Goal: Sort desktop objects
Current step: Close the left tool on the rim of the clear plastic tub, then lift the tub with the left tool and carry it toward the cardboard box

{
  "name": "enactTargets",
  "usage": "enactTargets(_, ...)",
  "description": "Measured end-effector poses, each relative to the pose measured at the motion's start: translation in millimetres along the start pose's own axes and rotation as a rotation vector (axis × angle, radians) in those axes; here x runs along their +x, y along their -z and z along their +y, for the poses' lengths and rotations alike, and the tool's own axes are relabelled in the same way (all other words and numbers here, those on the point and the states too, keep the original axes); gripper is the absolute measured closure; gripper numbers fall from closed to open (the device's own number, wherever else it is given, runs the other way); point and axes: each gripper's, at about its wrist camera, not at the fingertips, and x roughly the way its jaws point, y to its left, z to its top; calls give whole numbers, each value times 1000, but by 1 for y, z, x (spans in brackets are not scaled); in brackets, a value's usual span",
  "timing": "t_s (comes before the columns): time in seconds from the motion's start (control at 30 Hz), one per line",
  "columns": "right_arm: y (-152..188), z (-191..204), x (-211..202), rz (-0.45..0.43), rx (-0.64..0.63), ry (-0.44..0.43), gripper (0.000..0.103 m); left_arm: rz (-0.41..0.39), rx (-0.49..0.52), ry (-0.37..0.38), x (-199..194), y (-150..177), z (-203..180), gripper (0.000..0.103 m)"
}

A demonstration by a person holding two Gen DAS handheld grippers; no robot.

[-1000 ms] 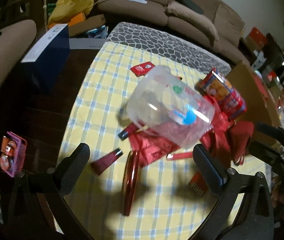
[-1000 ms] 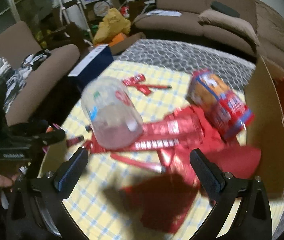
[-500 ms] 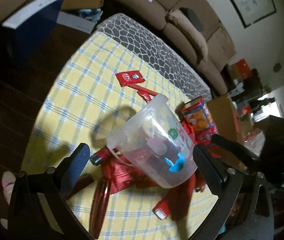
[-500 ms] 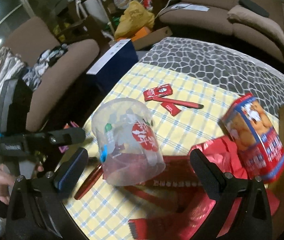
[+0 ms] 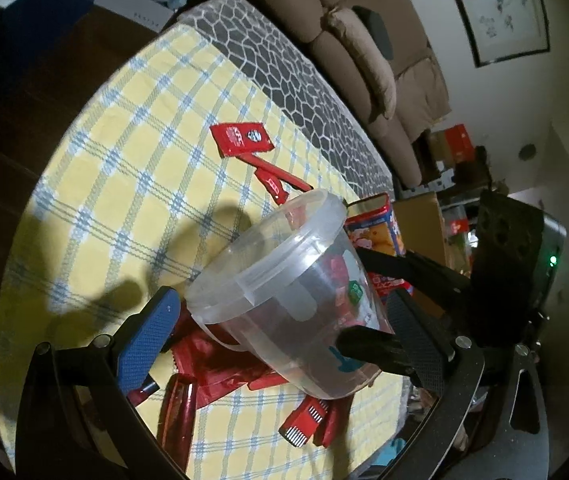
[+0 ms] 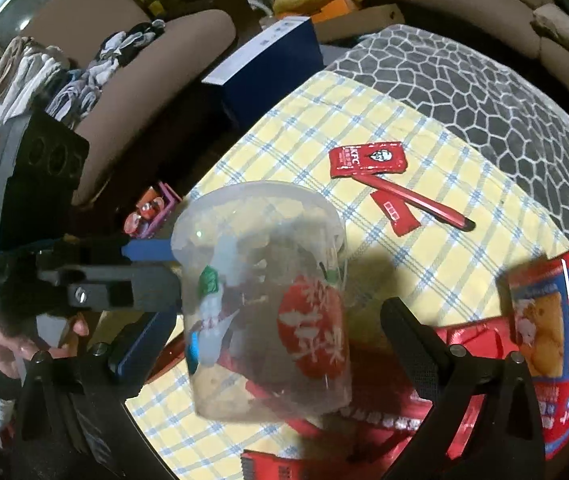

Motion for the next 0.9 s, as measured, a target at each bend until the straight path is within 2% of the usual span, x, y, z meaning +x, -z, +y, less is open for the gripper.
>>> enactTargets(0.23,1,3,16,16,23,-54,0,14,1,20,9,1,-2,1)
enactTargets(0.33,8,9,12,-13,-3,1,6,5,18,3,6,3,-7,1)
enactTargets(0.47,22,21,-6,-70,-60,51,8,-16,19,55,-6,7,-13,3)
enactTargets(0.63,46,40,-26,-118,-139,143,8,-28,89,78,-22,17,-43,3)
enactTargets(0.9,101,47,-60,-250,-53,157,6,5,166,113,-34,58,-83,3)
